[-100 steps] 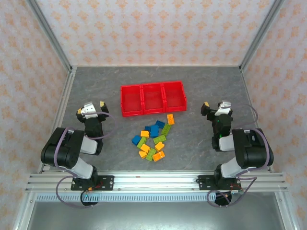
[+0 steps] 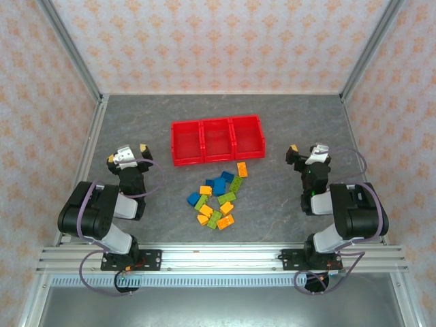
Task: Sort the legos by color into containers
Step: Pick up the lego from the center of the table.
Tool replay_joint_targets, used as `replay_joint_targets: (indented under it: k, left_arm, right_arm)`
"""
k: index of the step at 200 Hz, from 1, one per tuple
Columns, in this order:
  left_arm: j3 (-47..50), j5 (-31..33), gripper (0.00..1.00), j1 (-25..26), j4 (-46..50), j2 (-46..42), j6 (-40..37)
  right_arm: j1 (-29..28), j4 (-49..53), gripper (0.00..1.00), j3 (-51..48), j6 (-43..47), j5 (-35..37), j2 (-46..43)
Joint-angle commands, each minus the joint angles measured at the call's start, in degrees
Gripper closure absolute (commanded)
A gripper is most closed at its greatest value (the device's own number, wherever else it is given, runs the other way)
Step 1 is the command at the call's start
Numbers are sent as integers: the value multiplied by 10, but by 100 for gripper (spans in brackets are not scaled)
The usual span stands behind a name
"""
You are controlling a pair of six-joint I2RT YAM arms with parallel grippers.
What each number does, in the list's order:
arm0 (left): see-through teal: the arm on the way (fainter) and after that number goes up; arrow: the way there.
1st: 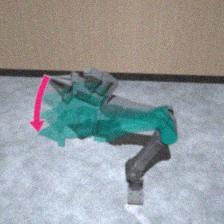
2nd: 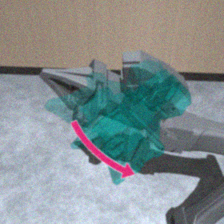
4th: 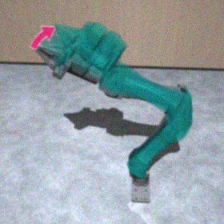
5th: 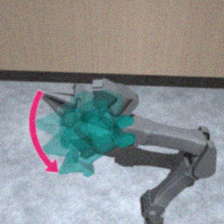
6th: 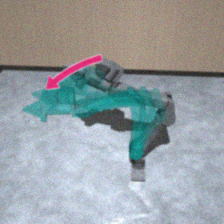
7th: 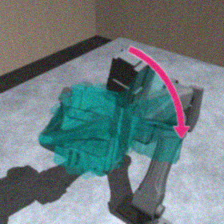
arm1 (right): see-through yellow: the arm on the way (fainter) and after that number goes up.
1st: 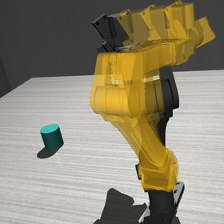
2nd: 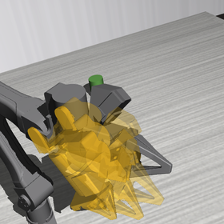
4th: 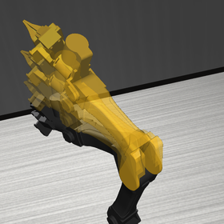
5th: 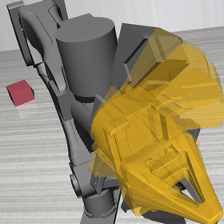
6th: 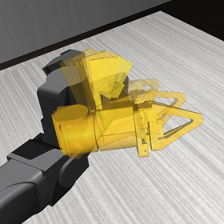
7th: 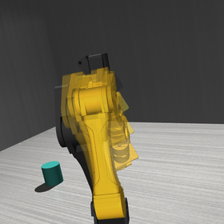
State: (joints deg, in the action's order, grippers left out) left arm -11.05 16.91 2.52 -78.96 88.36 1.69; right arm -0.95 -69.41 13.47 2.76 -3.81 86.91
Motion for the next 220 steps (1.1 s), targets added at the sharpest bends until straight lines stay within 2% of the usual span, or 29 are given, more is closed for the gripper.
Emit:
replay_joint_targets:
  k: [1,41,56,80,94,103,107,118,140,145,153,160,167,177,196,207,220]
  left_arm:
    - [1,7,0,4,-4,1,6]
    - [1,12,1,6,-5,1,4]
    - [8,36,1,20,-27,4,-6]
    - [21,52,1,33,-58,4,-18]
    - [37,57,1,40,-86,0,-24]
    - [47,54,1,43,-108,0,-29]
    - [50,55,1,44,-115,1,-31]
    - [52,55,1,45,-118,1,-33]
    - [59,50,1,45,-128,-9,-38]
    - [61,75,1,57,-133,-24,-53]
    - [47,146,0,104,-74,-79,-90]
    - [27,144,1,135,13,-136,-119]
    - [-4,126,1,152,106,-190,-115]
    - [-62,120,1,160,251,-253,-52]
    - [-183,138,1,160,528,-319,121]
    - [-231,110,1,160,649,-337,174]
    - [-270,49,1,160,760,-352,222]
  right_arm:
    - [-1,-5,0,2,-7,16,2]
    - [1,-7,0,0,-10,13,1]
    - [1,-8,0,0,-10,16,1]
    - [-6,-37,0,-20,-35,97,-8]
    - [-9,-33,0,-36,-47,138,-50]
    - [-8,27,0,-34,-63,164,-103]
    - [-7,103,0,-21,-92,183,-137]
    - [6,215,0,6,-154,195,-185]
    - [15,320,0,25,-194,100,-279]
    - [14,342,0,31,-197,71,-297]
    - [15,383,0,48,-203,30,-323]
    - [14,425,0,68,-211,6,-340]
    - [14,471,0,93,-217,-15,-351]
    - [14,537,0,135,-221,-44,-353]
    - [11,649,0,212,-230,-110,-330]
    - [5,698,0,243,-230,-144,-308]
    - [-10,755,1,273,-231,-160,-279]
